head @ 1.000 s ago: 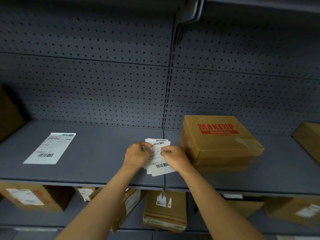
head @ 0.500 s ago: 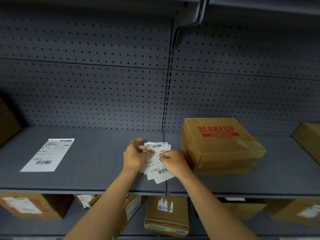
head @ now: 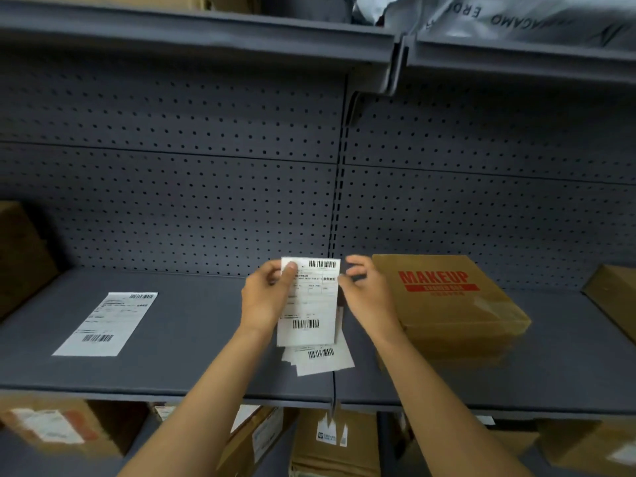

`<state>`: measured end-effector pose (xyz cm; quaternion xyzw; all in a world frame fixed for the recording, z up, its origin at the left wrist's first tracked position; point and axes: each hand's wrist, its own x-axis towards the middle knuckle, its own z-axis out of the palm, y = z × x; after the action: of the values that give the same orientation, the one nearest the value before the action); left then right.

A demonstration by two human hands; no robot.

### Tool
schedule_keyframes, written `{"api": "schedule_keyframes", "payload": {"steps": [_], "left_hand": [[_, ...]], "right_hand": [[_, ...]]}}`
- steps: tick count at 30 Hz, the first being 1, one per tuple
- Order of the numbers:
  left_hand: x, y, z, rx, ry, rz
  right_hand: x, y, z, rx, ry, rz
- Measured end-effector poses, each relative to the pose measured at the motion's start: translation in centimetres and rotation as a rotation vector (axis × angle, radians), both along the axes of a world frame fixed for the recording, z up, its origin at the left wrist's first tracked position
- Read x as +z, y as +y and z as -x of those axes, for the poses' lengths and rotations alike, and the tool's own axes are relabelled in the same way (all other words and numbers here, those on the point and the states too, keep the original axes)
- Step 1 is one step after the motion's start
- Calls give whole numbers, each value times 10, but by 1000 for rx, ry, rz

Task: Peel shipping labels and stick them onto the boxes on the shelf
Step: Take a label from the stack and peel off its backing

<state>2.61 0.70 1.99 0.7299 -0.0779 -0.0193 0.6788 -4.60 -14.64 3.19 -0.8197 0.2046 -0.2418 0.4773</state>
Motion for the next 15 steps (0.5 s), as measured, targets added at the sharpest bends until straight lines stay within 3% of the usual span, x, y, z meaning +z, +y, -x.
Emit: {"api": "schedule_keyframes", "payload": {"steps": [7, 15], "left_hand": [[65, 1, 12, -1, -129, 175], [102, 0, 26, 107, -294, 207]], "right_hand": [[71, 1, 7, 114, -166, -156], [113, 1, 23, 172, -240, -131]]}}
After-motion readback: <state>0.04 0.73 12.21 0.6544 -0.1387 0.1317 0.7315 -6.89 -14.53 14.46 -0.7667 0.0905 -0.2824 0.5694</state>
